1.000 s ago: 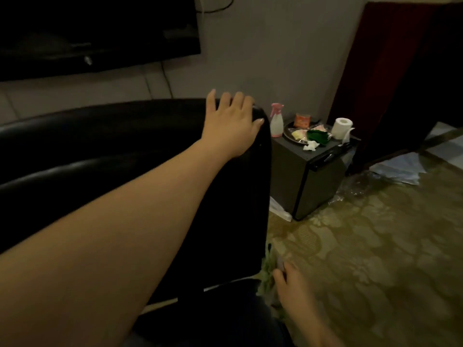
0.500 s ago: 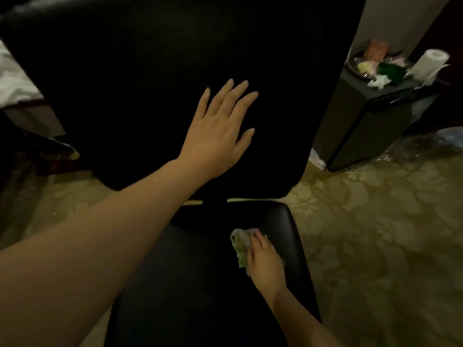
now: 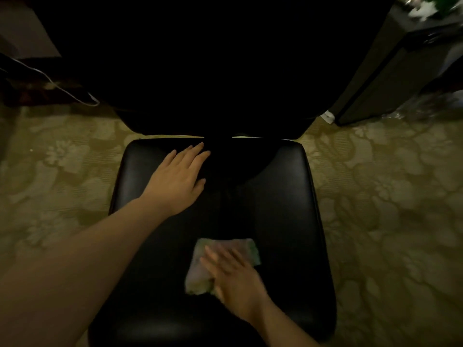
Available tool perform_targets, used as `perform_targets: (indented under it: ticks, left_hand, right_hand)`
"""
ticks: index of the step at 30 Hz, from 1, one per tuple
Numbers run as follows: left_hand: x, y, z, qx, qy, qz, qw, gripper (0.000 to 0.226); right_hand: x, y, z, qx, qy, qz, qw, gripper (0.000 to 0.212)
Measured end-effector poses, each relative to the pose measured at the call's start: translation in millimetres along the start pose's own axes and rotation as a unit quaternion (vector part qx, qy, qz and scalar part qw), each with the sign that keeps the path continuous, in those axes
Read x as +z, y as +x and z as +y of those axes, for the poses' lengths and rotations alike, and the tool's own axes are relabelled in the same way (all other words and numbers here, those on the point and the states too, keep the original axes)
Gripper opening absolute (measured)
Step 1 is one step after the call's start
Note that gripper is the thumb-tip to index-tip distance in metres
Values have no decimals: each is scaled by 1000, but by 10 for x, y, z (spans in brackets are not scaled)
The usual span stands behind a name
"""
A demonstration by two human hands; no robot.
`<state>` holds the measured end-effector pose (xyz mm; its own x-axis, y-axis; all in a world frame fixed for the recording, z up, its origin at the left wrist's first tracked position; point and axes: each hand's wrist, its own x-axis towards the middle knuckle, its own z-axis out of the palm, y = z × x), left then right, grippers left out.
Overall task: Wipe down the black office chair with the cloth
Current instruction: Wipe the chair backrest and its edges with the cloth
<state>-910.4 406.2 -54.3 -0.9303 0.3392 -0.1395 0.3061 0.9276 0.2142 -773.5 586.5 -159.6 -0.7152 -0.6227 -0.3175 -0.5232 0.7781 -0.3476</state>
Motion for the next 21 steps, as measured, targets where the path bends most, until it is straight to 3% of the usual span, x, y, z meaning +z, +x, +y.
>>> perform_targets:
  ticks: [2, 4, 6, 9, 12, 14, 15, 17, 19, 21]
  left_hand:
    - [-10, -63, -16, -10, -10, 2, 1000, 59]
    - [-13, -147, -25, -27, -30, 1, 999, 59]
    - [53, -260, -6, -48, -50, -26, 997, 59]
    - [206, -449, 25, -105, -78, -107, 986, 58]
    - [346, -602, 19, -161, -116, -188, 962, 53]
    - [421, -672, 15, -195, -136, -214, 948, 52]
    - [454, -707, 18, -213, -153, -222, 939, 53]
    - [520, -776, 32, -233, -186, -234, 925, 54]
    - [571, -843, 31, -230, -195, -235, 924, 54]
    - [601, -893, 5, -226, -196, -226, 927, 54]
  right_hand:
    - [-33, -93, 252, 123, 14, 65, 990, 63]
    - [-170, 86, 387, 266, 50, 142, 952, 63]
    - [-270, 446, 263, 310, 89, 129, 938, 65]
    - [-166, 683, -245, 190, 51, 83, 977, 84]
    - [146, 183, -691, 83, 61, 31, 994, 73]
    - [241, -205, -557, 21, 27, 2, 999, 81]
    - [271, -310, -399, 30, 0, 9, 1000, 86]
    - [204, -357, -107, 167, 25, 72, 983, 75]
    - [27, -121, 82, 326, 55, 141, 933, 66]
    - [-181, 259, 95, 389, 122, 146, 901, 63]
